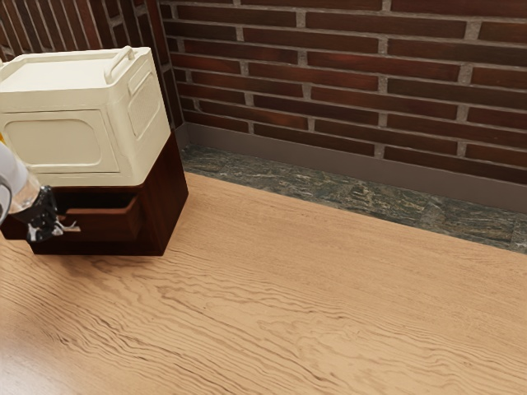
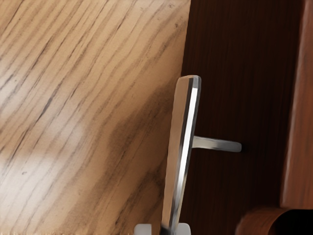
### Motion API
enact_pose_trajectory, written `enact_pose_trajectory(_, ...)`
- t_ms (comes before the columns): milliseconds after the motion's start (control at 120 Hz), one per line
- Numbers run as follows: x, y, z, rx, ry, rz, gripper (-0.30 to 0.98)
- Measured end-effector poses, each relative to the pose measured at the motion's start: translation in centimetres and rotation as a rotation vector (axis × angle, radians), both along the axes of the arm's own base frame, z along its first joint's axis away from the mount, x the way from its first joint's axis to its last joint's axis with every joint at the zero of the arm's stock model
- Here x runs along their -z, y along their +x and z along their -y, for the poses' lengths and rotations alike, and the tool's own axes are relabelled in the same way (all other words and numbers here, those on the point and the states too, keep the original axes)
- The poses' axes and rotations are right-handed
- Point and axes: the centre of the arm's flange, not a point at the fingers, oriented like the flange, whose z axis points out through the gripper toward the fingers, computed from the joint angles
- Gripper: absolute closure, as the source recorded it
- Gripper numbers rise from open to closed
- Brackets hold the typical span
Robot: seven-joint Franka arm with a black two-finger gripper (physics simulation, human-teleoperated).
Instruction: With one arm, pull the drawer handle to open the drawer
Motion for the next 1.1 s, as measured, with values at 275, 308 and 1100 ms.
enact_pose_trajectory(275, 0.0, -1.5, 0.8, 0.004, -0.02, 0.002, 0.79)
enact_pose_trajectory(308, 0.1, -1.7, 0.8, 0.005, -0.022, 0.002, 0.79)
enact_pose_trajectory(1100, 0.0, -5.4, 1.7, 0.001, -0.069, -0.011, 0.78)
